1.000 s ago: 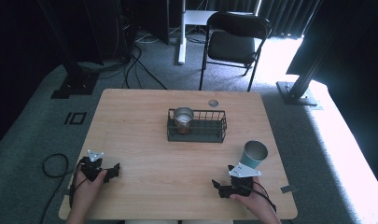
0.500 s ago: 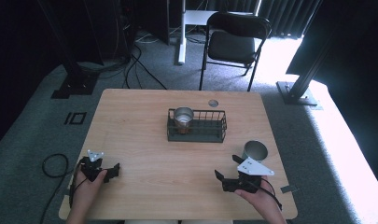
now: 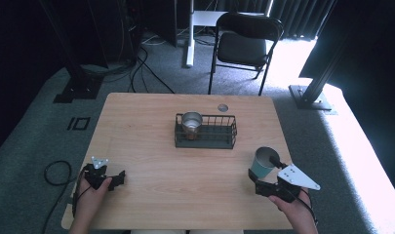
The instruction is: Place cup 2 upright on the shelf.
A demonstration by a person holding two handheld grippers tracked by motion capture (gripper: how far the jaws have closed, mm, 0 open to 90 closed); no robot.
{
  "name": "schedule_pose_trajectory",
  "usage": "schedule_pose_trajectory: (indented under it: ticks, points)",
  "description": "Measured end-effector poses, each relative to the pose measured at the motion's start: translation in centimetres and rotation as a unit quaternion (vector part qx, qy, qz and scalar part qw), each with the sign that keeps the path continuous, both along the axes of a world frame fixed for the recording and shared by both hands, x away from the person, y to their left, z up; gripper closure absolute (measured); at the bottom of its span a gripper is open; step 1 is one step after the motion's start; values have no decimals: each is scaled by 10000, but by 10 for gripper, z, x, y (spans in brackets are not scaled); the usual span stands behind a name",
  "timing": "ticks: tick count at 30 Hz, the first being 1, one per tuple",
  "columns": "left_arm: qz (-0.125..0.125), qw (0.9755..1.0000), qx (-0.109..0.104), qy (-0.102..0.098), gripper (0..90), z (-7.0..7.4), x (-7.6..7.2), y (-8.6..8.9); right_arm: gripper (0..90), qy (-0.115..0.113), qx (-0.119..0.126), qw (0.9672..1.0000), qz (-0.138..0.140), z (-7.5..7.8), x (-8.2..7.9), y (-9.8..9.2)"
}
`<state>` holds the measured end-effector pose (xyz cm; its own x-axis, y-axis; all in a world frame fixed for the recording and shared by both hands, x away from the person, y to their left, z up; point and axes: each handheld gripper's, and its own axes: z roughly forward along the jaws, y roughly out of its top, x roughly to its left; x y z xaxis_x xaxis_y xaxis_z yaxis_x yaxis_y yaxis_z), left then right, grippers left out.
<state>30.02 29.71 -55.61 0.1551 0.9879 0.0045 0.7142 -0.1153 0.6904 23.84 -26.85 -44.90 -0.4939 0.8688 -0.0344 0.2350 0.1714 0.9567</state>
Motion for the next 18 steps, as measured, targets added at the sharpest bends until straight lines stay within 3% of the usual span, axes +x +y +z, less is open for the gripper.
schedule_pose_trajectory:
  ticks: [10,18]
  points:
    - [-4,10000,1,1,18,0,0,0,116,64,-7,9986,-520,-18,-1,-32]
    - [0,10000,-2,-2,18,0,0,0,115,244,11,9980,-591,-39,-1,-44]
